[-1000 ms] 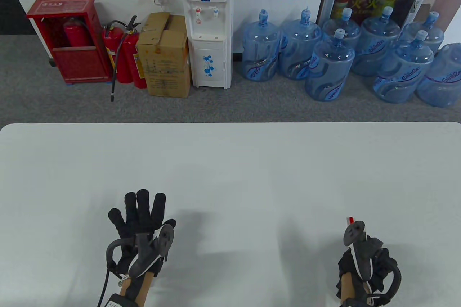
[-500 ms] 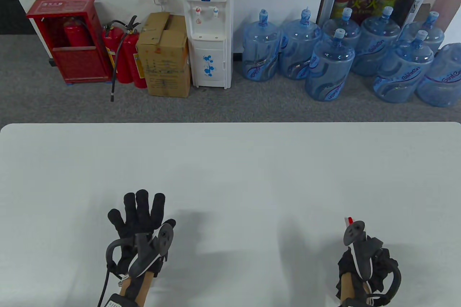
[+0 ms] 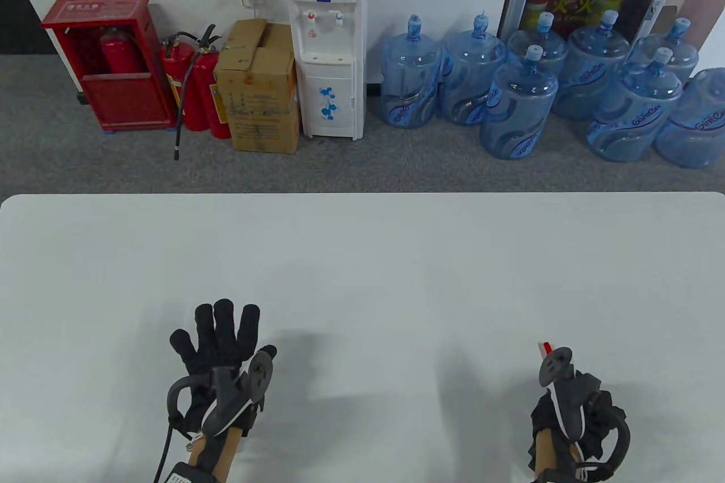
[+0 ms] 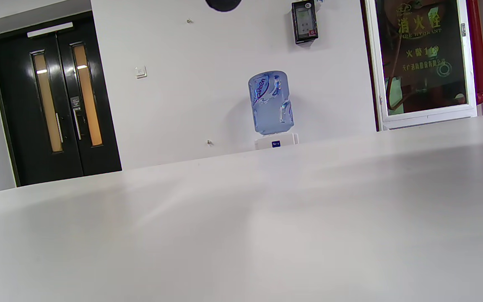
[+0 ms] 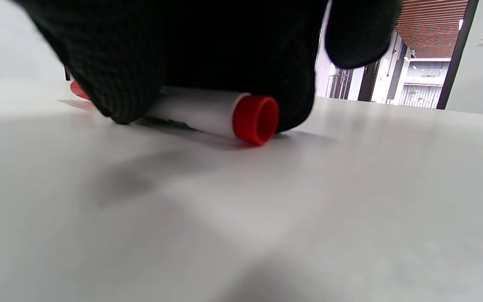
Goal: Insert the marker cap back onto the marker
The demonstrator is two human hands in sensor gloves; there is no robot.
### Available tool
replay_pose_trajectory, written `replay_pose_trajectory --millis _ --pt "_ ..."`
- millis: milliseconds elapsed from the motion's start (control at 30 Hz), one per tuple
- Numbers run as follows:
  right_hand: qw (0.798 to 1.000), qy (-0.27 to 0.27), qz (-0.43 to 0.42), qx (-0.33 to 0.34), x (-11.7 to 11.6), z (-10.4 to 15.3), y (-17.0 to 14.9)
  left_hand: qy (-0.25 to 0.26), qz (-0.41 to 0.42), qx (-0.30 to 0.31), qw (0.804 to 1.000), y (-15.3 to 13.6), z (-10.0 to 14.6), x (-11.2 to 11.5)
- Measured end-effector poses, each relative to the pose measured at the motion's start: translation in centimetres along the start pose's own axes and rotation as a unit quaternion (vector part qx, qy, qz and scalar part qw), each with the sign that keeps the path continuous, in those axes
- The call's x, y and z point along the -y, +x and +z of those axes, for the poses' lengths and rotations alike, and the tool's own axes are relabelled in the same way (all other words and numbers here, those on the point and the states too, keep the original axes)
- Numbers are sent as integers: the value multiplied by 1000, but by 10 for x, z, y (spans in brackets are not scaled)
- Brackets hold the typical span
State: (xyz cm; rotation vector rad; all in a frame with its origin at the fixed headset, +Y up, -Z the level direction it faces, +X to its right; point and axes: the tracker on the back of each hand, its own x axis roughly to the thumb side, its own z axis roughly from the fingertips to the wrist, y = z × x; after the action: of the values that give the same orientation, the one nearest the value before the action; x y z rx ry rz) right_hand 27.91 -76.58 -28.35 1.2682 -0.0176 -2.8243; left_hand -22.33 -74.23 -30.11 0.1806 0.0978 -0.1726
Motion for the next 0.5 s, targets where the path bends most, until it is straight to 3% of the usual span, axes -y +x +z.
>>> replay_pose_trajectory --millis 500 --pt "1000 -1 4 2 -1 0 2 -6 3 -1 1000 0 0 1"
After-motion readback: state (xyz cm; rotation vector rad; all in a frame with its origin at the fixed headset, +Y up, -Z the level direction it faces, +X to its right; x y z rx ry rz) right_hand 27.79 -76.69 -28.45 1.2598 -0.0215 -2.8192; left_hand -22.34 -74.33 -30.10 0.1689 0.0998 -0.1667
